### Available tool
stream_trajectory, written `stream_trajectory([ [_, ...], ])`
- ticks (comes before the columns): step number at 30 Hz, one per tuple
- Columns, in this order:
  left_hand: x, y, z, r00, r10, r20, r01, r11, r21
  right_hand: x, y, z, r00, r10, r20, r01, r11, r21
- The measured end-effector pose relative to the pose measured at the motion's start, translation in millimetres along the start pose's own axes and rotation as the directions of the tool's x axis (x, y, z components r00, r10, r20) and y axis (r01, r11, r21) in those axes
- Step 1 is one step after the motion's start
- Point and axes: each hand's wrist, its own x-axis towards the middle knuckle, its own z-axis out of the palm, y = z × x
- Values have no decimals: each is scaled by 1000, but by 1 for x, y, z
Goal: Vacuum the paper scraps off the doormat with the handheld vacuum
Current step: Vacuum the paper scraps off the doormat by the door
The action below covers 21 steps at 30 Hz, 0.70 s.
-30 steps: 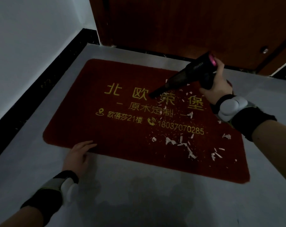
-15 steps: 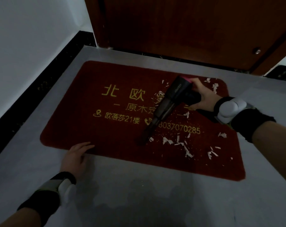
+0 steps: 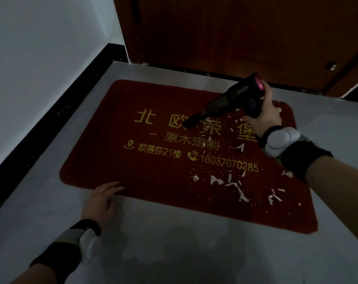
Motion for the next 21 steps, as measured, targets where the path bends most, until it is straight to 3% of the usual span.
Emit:
stream_trajectory([
  [3,0,1,-1,1000,-11,8,11,1000,-5,2,0,2,1000,-4,22,4,1000,21],
  [8,0,3,-1,1000,-15,2,15,1000,-5,9,5,-12,977,-37,210,39,999,-3],
  [14,0,3,2,1000,-18,2,17,999,29,-9,-8,6,877,-75,474,54,997,60],
  [21,-1,0,6,1000,24,-18,-23,998,53,-5,-44,49,813,-231,534,203,973,112],
])
